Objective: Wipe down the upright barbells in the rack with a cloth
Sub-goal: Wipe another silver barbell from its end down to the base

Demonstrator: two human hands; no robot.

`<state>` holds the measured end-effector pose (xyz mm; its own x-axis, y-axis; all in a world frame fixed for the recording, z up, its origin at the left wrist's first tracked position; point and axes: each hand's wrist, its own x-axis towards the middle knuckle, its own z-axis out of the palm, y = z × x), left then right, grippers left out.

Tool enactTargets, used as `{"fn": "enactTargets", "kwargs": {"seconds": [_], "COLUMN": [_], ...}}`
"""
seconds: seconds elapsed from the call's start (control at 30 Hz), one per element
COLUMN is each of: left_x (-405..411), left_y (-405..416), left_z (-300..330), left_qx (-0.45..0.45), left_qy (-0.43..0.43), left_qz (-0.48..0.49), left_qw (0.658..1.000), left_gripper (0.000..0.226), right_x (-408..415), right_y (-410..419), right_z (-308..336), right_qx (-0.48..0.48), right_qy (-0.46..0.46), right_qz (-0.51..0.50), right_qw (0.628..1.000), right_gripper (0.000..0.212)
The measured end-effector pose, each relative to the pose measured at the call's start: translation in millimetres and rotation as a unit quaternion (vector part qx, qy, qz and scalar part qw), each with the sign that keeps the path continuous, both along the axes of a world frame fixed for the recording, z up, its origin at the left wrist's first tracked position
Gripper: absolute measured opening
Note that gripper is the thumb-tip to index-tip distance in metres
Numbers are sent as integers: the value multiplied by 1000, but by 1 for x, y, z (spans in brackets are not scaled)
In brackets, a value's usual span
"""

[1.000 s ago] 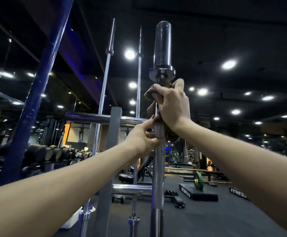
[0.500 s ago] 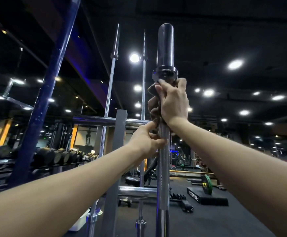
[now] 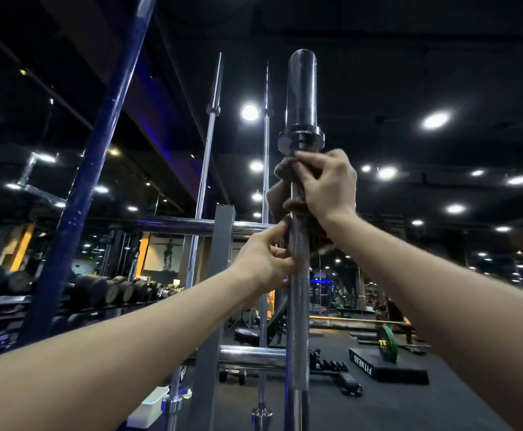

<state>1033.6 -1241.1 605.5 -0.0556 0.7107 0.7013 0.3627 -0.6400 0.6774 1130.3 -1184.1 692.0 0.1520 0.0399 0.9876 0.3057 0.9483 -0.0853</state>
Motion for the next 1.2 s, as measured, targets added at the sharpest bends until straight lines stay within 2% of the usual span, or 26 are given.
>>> {"fn": "enactTargets", "kwargs": {"seconds": [0.07,0.1,0.2,0.33,0.43,0.57,0.73,0.87,0.97,1.03,1.13,1.2], "left_x": [-1,-1,-2,0,2,-2,-3,1,4,8,13,10], "left_y": [1,0,-4,-2,-3,-3,-4,-6,-10,-14,-15,-11], "left_z": [2,2,0,-1,-1,0,-3,-2,-6,-14,-41,-53], "left_qx": [-9,-13,-4,0,-1,-13,0,-2,3,1,-27,-16], "left_qy": [-11,-22,-15,-41,-31,-36,-51,-31,-5,60,106,89], "left_qz": [0,-14,-27,-34,-21,-14,-41,-14,22,82,117,141], "left_qw": [1000,1000,1000,999,999,999,998,999,1000,995,987,986], "left_gripper": [70,68,50,60,70,76,74,68,65,68,83,74], "right_x": [-3,-6,-5,8,9,-3,3,17,16,9,0,2], "right_y": [0,-1,4,6,5,10,8,9,11,9,8,7], "right_z": [18,18,-10,-45,-13,27,-36,-53,-13,12,6,-29], "right_qx": [-15,-19,-7,8,-1,-54,-35,-43,-59,-97,-56,-25], "right_qy": [18,23,11,-28,-35,3,-16,-65,-48,-33,-55,-75], "right_qz": [27,39,44,49,35,122,107,110,123,166,94,45], "right_qw": [999,999,999,998,999,991,993,991,989,981,992,996], "right_gripper": [27,27,28,27,27,25,30,29,26,25,30,33]}}
